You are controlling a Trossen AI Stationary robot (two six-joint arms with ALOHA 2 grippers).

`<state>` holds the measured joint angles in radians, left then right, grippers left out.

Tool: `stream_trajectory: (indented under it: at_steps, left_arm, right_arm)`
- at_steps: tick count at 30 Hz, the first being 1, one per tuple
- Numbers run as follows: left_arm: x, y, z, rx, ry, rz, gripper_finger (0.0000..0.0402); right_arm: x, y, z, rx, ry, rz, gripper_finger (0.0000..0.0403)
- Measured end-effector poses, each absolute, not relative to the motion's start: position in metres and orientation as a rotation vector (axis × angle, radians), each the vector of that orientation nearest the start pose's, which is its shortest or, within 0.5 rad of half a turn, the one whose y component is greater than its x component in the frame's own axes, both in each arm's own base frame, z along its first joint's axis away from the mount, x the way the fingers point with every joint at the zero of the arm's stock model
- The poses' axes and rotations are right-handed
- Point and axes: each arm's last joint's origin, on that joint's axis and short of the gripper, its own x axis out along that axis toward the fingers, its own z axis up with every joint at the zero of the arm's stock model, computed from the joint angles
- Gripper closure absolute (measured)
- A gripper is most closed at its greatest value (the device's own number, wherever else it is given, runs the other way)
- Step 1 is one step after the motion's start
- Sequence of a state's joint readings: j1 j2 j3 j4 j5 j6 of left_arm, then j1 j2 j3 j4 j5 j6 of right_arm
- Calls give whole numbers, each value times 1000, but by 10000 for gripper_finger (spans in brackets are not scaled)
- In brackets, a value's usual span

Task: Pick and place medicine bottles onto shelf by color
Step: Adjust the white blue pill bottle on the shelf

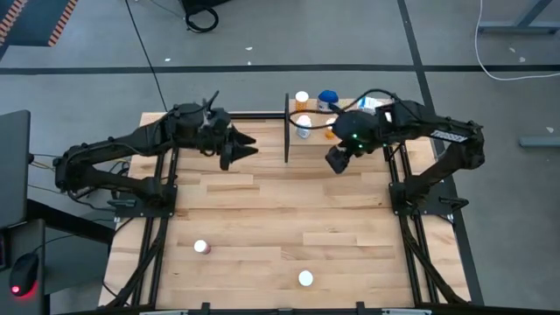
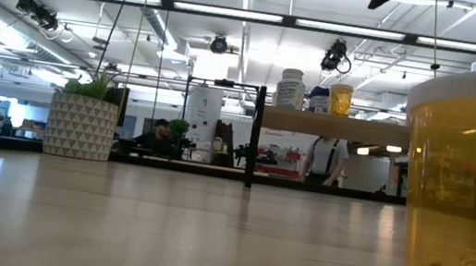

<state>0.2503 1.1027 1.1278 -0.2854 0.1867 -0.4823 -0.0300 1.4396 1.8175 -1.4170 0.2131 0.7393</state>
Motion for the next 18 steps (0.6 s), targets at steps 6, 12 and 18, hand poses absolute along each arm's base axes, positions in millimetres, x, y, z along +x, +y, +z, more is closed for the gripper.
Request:
stream_trajectory:
  at_steps: [6,12,18]
  left_arm:
    - [234,51,388,-560,127,218,177]
    - [233,56,392,-548,73,279,191]
    - [231,67,391,-519,67,324,201]
  right_arm:
    - [217,-41,438,652,819,-756,107]
    - [195,-85,435,675,875,-929,107]
    - [167,-135,435,734,837,-1077,107]
